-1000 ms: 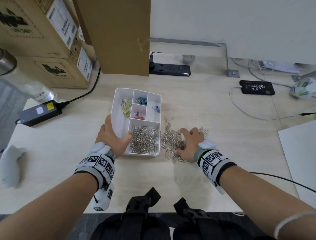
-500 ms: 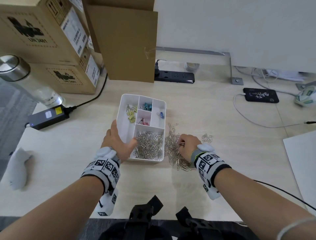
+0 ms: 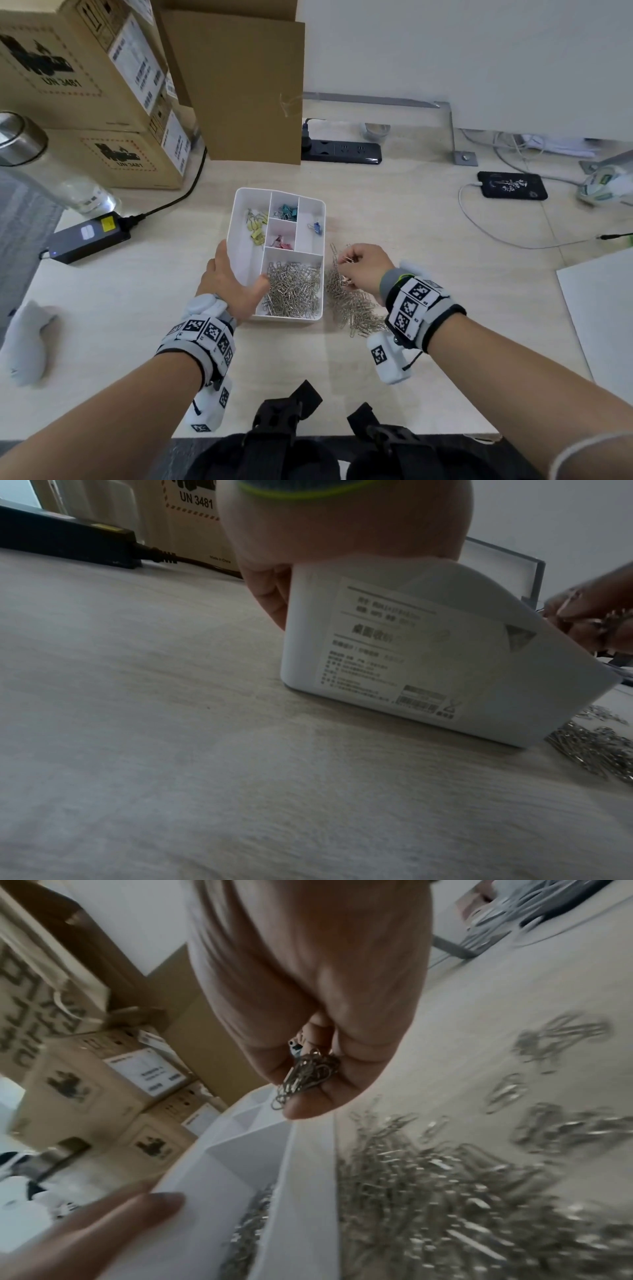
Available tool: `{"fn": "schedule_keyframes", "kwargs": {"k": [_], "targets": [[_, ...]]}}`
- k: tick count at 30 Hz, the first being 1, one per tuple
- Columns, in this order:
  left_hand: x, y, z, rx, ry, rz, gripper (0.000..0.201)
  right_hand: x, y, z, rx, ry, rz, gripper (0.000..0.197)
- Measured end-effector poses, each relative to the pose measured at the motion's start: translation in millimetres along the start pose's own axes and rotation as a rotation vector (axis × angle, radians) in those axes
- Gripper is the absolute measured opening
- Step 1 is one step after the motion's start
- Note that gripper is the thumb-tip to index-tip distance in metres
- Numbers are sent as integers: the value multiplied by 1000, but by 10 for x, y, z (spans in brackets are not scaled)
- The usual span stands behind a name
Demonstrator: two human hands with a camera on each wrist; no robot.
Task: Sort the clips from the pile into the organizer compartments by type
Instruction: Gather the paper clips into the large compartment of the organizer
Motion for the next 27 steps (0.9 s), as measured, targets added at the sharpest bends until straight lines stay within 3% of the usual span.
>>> {"fn": "schedule_keyframes", "kwargs": {"k": [6, 8, 11, 16, 21, 27], "targets": [[3, -9, -23, -16, -18, 4, 98, -35, -370, -255, 16, 127, -84, 14], [1, -4, -19, -16, -17, 4, 98, -51, -477, -266, -36, 162, -187, 12], [-4, 0, -22, -18, -18, -7, 97, -36, -568, -195, -297, 164, -375, 34], [12, -4, -28, -10, -7, -13, 99, -17, -500, -221, -269, 194, -270, 29], [32, 0, -44, -6, -3, -24, 98, 26, -303, -139, -307, 259, -115, 10], [25, -3, -39, -12, -8, -25, 97, 23, 97, 159, -377, 173, -4, 7]]}}
Point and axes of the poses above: each hand's wrist, its own x-axis towards the middle knuckle, its own y-axis out of the back of the hand, z = x × y, the point moved 2 cm from there along x, towards the middle knuckle, and after that the axes turned 13 degrees about y, right-handed, at the moved point
